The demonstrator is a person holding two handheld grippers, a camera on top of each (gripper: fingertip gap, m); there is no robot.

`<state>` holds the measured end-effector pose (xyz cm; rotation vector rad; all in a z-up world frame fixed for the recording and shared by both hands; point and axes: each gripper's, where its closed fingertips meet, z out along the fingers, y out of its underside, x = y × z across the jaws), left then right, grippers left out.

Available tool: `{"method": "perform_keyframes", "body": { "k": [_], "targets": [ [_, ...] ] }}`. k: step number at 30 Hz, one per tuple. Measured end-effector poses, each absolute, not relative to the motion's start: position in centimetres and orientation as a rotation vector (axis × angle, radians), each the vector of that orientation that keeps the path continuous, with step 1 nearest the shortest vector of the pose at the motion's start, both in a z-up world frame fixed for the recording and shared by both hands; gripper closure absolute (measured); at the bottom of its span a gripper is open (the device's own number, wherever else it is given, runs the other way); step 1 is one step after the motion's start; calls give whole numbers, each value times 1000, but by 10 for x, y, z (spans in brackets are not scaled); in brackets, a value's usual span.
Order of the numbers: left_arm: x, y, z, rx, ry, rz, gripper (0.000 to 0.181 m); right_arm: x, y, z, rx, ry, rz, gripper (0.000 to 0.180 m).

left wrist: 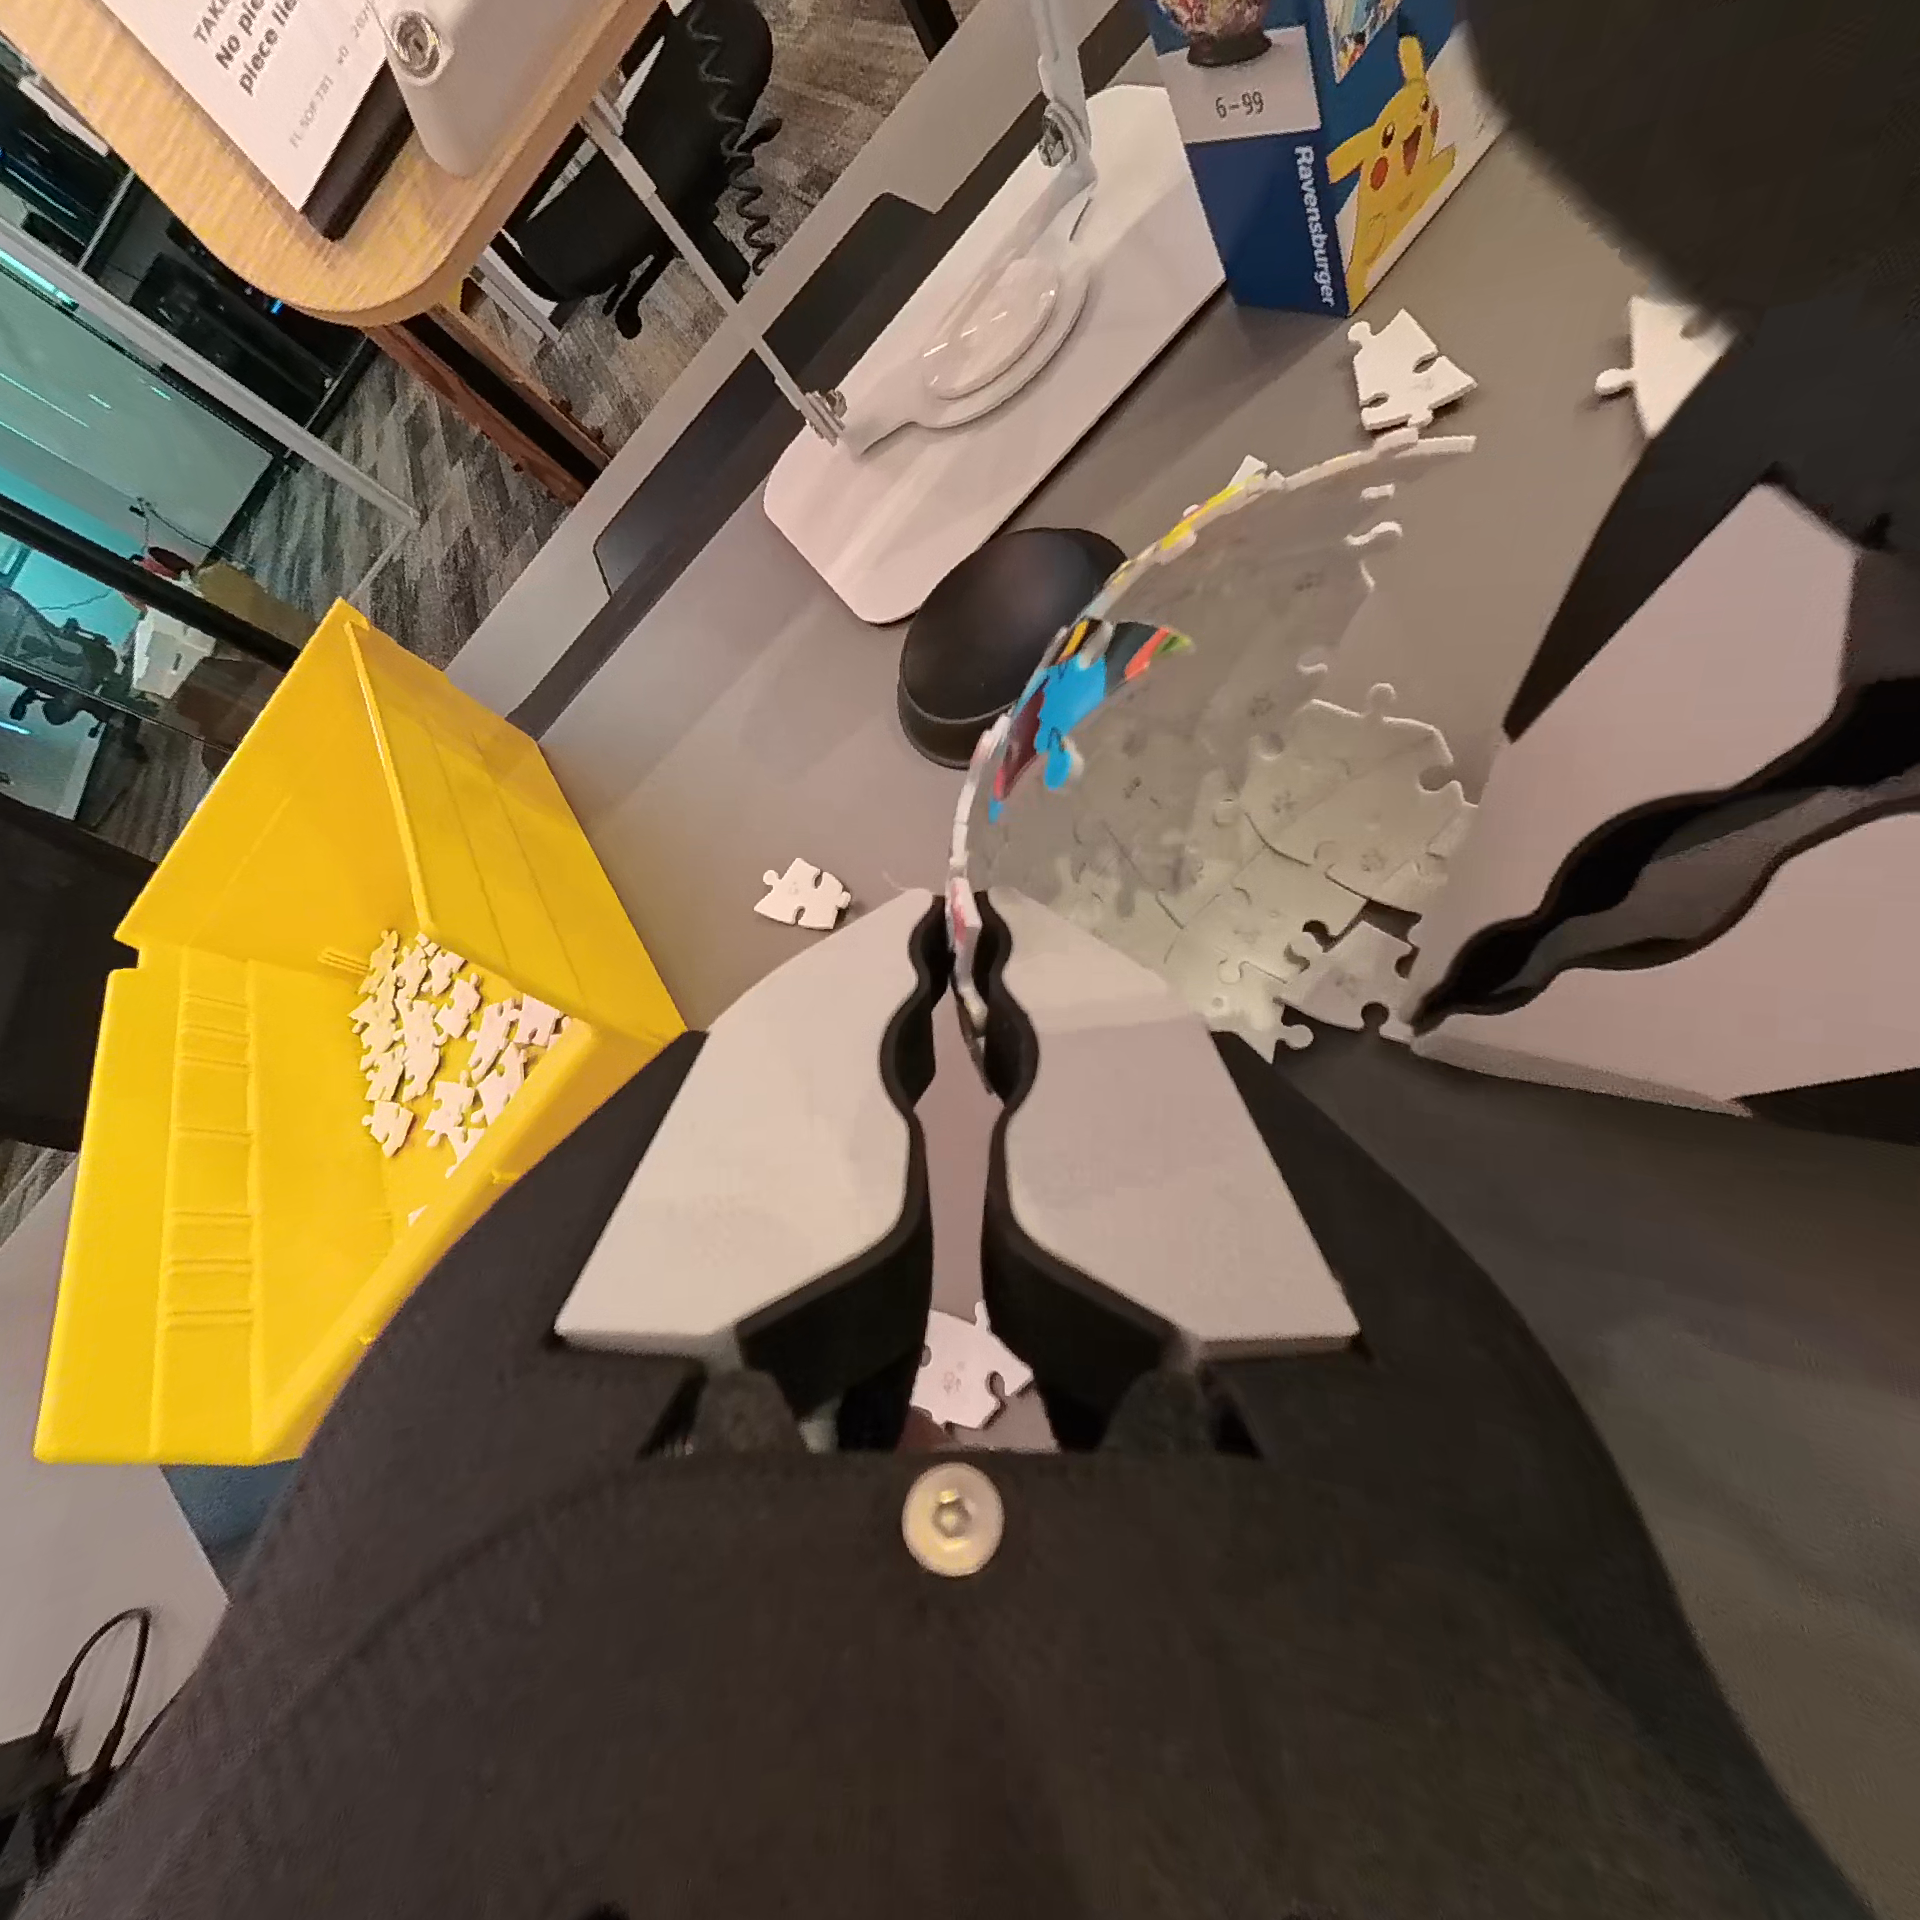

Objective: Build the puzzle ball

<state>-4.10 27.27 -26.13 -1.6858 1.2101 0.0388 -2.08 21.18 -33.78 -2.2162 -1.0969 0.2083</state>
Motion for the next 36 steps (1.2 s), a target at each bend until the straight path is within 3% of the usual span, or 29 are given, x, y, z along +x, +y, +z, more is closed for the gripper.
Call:
{"method": "perform_keyframes", "body": {
  "k": [36],
  "targets": [
    [-42, 273, -263, -1690, 1198, 25, 177, -23, 213, -341, -2300, -816, 222, 180]
  ]
}}
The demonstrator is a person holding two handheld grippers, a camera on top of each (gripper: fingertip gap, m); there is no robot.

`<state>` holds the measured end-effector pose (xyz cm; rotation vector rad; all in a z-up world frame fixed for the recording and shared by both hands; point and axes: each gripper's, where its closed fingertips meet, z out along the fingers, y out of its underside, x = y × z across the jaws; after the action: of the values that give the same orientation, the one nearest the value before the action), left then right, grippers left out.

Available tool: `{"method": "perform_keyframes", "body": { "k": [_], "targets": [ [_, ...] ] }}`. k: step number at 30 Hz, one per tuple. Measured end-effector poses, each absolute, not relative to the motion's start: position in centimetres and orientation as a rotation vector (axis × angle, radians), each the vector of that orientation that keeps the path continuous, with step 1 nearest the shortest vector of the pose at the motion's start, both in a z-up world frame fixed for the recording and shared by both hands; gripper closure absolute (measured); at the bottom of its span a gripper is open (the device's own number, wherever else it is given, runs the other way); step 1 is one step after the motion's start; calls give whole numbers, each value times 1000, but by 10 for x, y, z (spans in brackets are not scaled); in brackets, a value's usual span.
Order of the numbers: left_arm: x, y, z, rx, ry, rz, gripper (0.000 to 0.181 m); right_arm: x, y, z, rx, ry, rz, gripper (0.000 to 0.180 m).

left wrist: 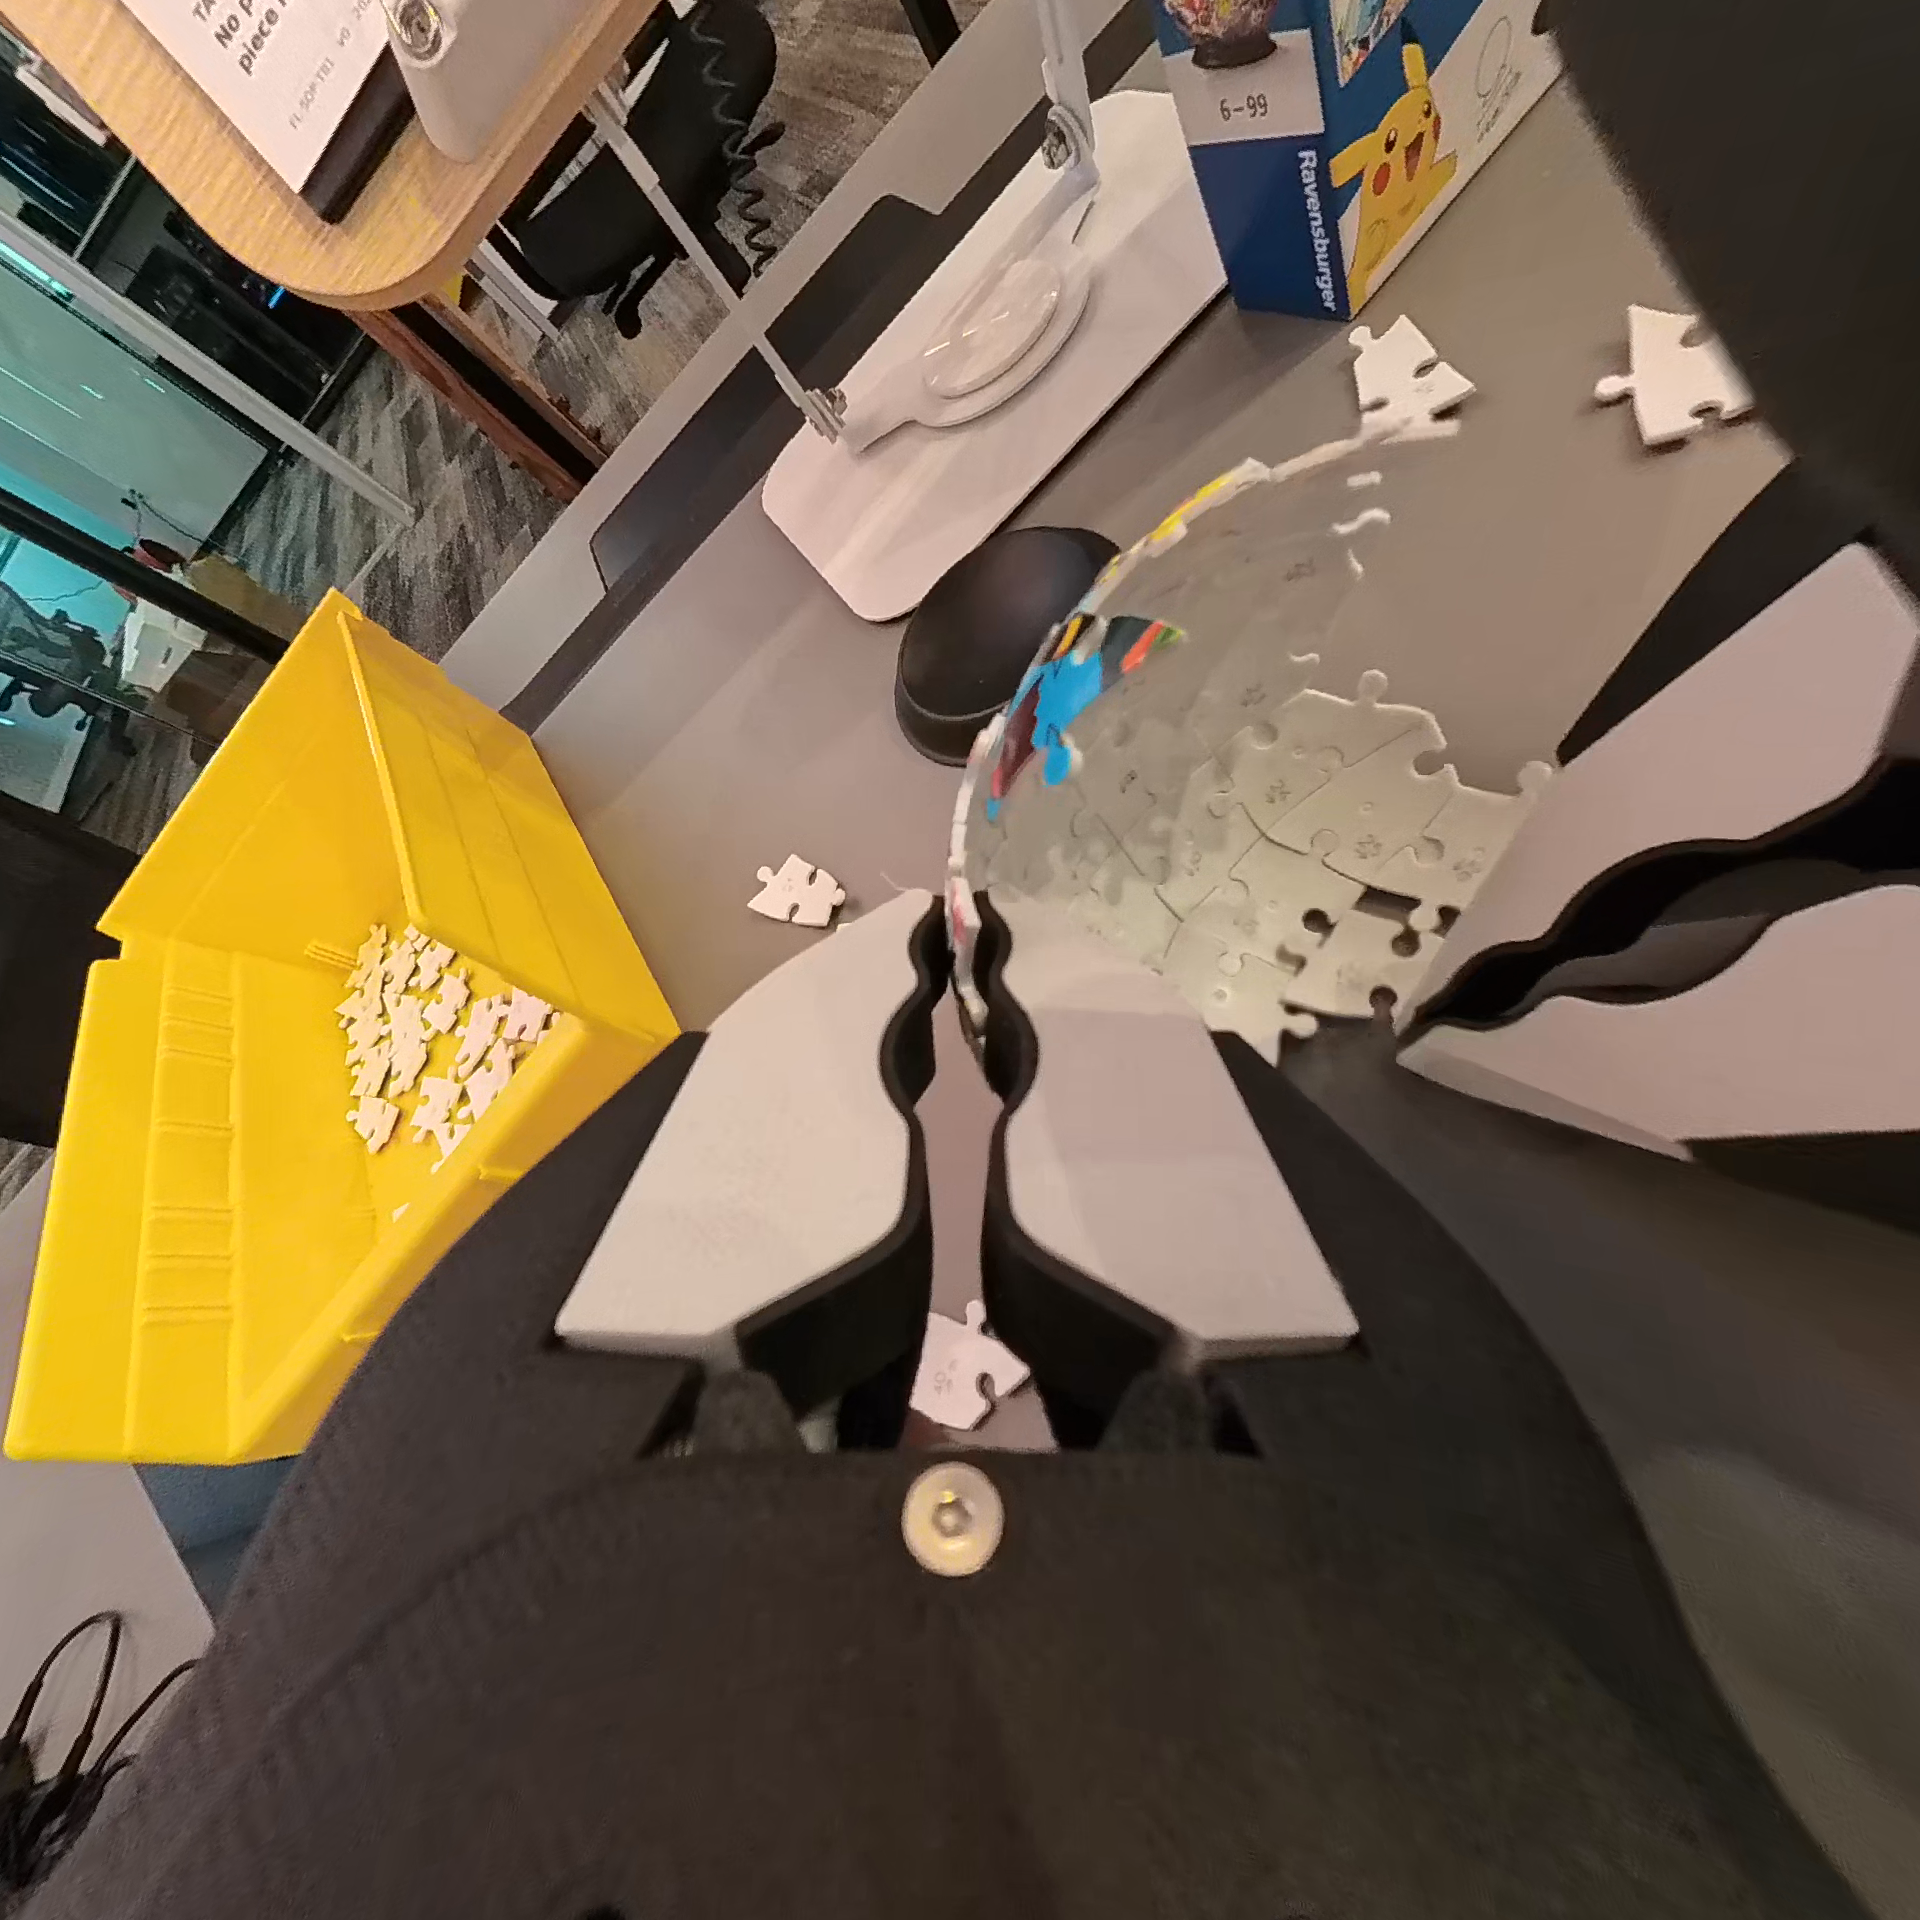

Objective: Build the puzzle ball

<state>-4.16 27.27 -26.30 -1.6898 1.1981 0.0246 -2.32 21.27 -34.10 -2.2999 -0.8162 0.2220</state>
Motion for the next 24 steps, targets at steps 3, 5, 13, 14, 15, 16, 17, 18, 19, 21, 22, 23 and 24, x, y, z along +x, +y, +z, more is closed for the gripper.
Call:
{"method": "perform_keyframes", "body": {
  "k": [3, 5, 13, 14, 15, 16, 17, 18, 19, 21, 22, 23, 24],
  "targets": [
    [-41, 272, -264, -1690, 1199, 25, 177, -22, 216, -341, -2302, -793, 214, 180],
    [-41, 272, -264, -1691, 1200, 27, 177, -20, 216, -341, -2306, -783, 207, 180],
    [-41, 274, -262, -1689, 1190, 25, 176, -10, 215, -341, -2330, -753, 192, 180],
    [-41, 275, -263, -1688, 1192, 27, 177, -11, 215, -341, -2328, -754, 189, 180],
    [-41, 274, -263, -1688, 1192, 29, 177, -12, 216, -341, -2326, -755, 196, 180],
    [-41, 274, -263, -1689, 1193, 27, 177, -14, 216, -339, -2314, -755, 209, 180],
    [-41, 274, -263, -1690, 1195, 28, 177, -15, 217, -338, -2304, -759, 209, 180],
    [-42, 274, -264, -1688, 1196, 30, 177, -15, 218, -339, -2302, -762, 204, 180],
    [-42, 274, -264, -1690, 1195, 29, 177, -16, 219, -339, -2301, -759, 207, 180],
    [-42, 273, -264, -1689, 1194, 29, 177, -16, 220, -339, -2301, -754, 208, 180],
    [-42, 273, -264, -1688, 1195, 31, 177, -15, 220, -339, -2301, -752, 209, 180],
    [-43, 273, -264, -1689, 1194, 31, 177, -15, 220, -339, -2303, -749, 206, 180],
    [-43, 273, -264, -1689, 1193, 32, 177, -13, 220, -339, -2305, -749, 193, 180]
  ]
}}
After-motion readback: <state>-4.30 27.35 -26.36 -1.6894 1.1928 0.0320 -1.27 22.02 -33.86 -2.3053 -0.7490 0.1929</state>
